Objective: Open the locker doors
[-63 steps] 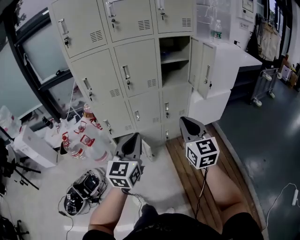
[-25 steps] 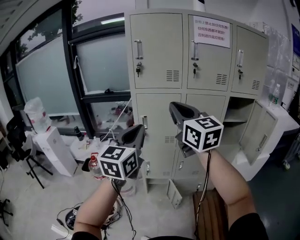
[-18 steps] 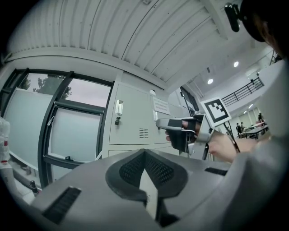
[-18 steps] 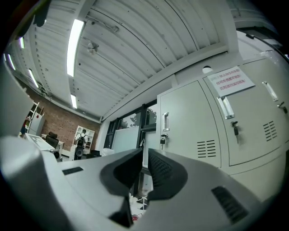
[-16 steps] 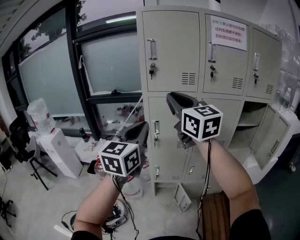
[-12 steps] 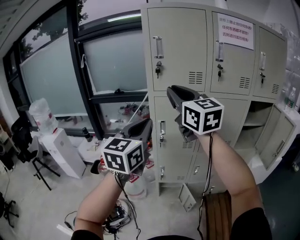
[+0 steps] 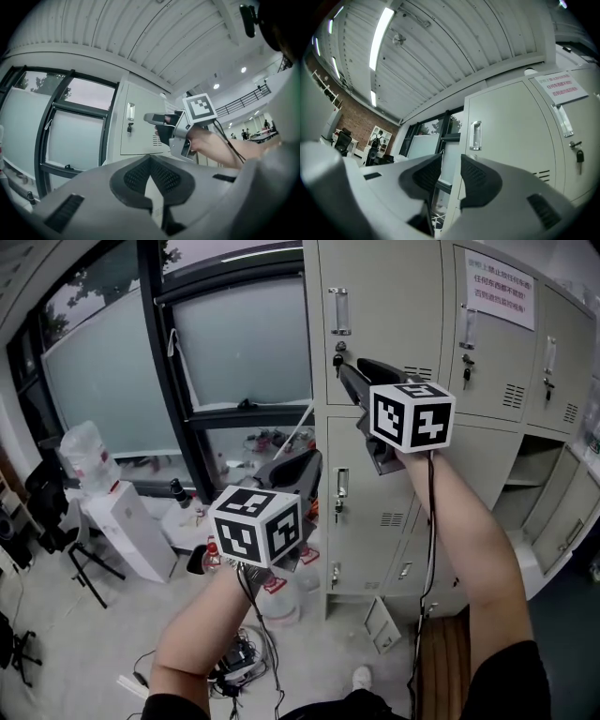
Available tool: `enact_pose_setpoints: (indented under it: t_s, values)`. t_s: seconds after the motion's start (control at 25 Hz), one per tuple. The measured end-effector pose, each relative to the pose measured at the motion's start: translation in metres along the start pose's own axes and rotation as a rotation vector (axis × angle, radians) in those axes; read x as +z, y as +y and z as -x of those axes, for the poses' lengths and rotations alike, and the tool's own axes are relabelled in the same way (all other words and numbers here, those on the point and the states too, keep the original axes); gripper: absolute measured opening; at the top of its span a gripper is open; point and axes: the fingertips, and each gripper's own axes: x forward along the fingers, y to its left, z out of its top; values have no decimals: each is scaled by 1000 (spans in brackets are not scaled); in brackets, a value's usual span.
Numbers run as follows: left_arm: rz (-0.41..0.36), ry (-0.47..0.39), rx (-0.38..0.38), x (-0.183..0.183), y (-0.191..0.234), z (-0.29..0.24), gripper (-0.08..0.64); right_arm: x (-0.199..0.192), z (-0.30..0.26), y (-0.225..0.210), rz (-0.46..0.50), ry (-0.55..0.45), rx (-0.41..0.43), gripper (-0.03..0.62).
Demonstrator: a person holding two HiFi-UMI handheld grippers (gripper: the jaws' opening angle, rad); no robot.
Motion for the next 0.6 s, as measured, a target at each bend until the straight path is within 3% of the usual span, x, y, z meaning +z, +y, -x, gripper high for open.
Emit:
enact_pose_setpoints:
  t_s: [0.24,0.6]
  values:
    - [10,-15,21,1,17,-17,-2,13,-31,-22,-3,-18,10,153]
    - [17,-51,36,20,46,-57,-2,31,-96,-41,67,-36,33,166]
